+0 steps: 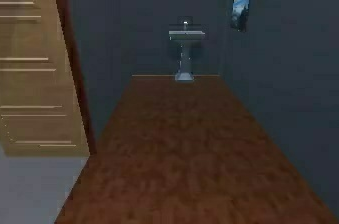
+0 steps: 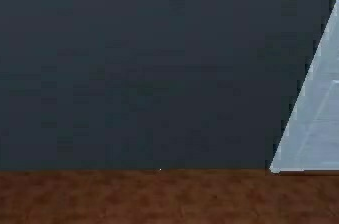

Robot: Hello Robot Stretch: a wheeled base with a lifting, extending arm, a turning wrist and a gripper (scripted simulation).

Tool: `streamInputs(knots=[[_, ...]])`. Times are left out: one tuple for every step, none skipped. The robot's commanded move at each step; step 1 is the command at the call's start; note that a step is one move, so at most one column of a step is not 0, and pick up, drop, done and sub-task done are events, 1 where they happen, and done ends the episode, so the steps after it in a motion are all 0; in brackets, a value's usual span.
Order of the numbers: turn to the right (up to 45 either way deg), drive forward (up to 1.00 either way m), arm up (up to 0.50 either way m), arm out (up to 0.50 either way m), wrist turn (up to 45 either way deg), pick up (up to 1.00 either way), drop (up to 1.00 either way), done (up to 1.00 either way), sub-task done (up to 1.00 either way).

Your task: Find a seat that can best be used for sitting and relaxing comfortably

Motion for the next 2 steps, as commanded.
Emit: streamInputs(knots=[[-27.0, 0.0, 0.0, 0.0, 0.0, 0.0, 0.0, 0.0, 0.0], [0.0, 0.15, 0.0, 0.0, 0.0, 0.0, 0.0, 0.0, 0.0]])
